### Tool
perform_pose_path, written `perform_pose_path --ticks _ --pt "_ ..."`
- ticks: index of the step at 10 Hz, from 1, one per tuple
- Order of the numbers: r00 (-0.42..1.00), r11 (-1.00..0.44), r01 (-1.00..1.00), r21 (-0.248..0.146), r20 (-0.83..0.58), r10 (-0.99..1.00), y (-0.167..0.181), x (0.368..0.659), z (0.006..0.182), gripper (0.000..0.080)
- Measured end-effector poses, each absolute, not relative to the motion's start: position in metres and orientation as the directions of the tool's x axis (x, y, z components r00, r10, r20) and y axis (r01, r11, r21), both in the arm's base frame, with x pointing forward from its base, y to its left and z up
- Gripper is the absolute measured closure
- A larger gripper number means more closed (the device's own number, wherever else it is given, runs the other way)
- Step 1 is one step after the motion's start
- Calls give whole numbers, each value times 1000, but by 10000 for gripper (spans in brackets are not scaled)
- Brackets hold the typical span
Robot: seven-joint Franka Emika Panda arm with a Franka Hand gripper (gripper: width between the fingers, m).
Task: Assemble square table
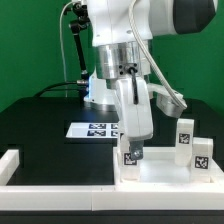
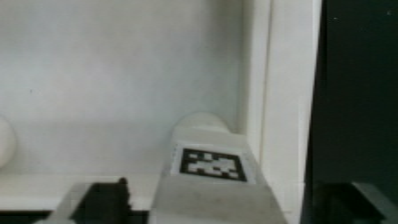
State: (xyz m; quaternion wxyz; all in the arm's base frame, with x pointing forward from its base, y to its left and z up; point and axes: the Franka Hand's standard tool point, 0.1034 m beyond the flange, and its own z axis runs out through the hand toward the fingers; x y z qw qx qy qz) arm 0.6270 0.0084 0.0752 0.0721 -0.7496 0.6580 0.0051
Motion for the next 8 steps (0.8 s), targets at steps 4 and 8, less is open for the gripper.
perform_pose_path --ticks 4,8 --pt "648 -641 -754 -144 1 -762 -6 621 68 151" --pt "936 -943 -326 -65 117 -332 9 618 71 151"
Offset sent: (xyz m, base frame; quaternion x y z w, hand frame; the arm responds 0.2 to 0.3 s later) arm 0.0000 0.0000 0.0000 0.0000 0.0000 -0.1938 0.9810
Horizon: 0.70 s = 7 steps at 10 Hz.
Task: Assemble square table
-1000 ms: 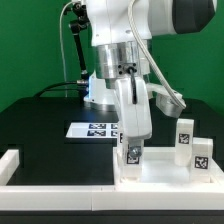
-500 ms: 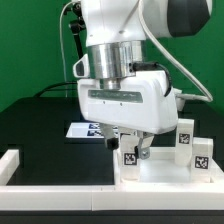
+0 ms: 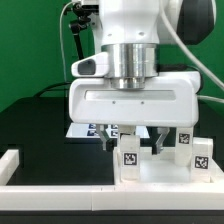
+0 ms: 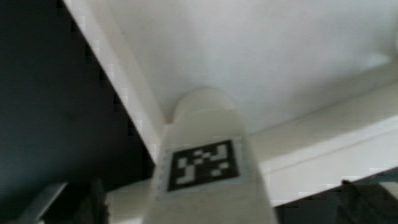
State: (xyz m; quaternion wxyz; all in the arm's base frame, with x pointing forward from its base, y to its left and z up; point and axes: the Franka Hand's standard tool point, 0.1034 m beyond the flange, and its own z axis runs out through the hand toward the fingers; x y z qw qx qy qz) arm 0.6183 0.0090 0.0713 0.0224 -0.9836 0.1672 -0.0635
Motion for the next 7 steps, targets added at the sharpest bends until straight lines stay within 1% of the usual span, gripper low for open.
perform_pose_path --ticks 2,3,4,5,6,7 --pt "925 -932 -357 -67 115 -362 3 618 70 151" --pt "926 -933 -354 -66 115 -360 4 618 70 298" --pt "907 -914 -399 -73 111 -405 4 618 69 298" --pt "867 -873 -481 -83 103 -487 4 618 69 436" --pt "838 -843 -530 -88 98 -537 4 618 69 514" --pt "818 -823 -561 -92 94 -568 5 618 69 514"
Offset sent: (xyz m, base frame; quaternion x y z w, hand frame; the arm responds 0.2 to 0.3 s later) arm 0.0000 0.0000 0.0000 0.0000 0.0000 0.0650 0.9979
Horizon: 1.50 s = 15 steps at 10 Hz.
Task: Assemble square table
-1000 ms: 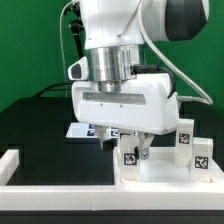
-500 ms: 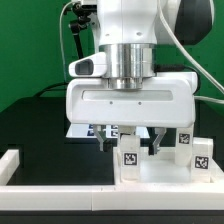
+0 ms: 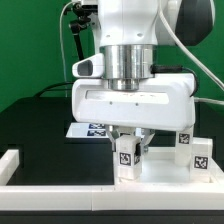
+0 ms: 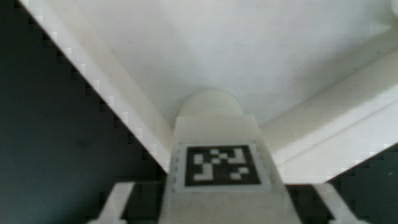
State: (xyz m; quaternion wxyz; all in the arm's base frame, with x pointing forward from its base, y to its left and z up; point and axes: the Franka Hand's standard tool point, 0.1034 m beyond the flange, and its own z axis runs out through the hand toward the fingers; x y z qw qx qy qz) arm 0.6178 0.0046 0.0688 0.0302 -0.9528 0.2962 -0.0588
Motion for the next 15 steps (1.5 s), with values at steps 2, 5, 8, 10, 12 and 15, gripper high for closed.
perform_pose_path --ticks 2,5,8,10,12,15 --pt "745 -749 -654 -103 82 -662 5 618 69 513" --pt "284 -279 -954 -107 -38 -958 14 623 70 513" --pt "-136 157 -980 -120 -170 -976 8 624 67 511" --pt "-225 246 -963 -105 -183 -957 9 624 67 511" --pt "41 -18 -986 -167 -137 -990 7 627 70 431" --pt "491 -473 -852 -226 -26 -871 4 626 71 169"
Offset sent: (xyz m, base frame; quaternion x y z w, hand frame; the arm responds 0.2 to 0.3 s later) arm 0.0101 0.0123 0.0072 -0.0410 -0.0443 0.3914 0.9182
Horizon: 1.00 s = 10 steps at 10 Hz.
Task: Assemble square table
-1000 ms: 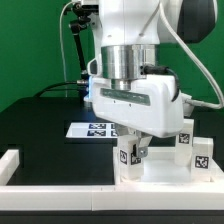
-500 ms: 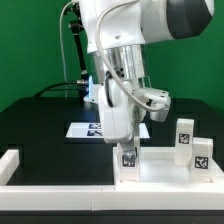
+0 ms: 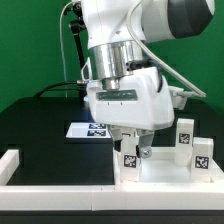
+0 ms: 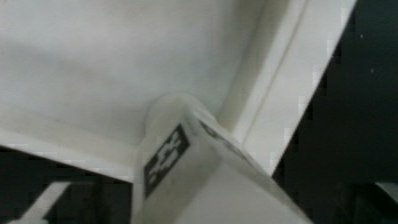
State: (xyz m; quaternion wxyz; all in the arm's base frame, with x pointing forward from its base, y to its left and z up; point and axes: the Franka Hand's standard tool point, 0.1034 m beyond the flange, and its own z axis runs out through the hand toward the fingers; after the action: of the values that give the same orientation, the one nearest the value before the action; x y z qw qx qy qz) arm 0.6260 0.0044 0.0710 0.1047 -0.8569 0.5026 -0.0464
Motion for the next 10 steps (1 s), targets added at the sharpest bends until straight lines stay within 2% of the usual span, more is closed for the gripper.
perform_pose_path --ticks 2,4,5,7,8,9,10 --pt "633 -621 -752 -219 20 -774 3 626 70 154" --pt "902 -910 -397 -124 132 -411 8 630 72 150" --pt "932 -940 -324 -108 134 -337 10 631 72 150" --pt "914 -921 -372 -113 128 -385 9 630 72 173" --pt "902 -909 -400 -117 124 -413 9 630 71 357" --pt "876 -882 -456 -121 116 -469 7 629 71 504" --pt "845 -850 -511 -127 107 -524 6 629 70 504"
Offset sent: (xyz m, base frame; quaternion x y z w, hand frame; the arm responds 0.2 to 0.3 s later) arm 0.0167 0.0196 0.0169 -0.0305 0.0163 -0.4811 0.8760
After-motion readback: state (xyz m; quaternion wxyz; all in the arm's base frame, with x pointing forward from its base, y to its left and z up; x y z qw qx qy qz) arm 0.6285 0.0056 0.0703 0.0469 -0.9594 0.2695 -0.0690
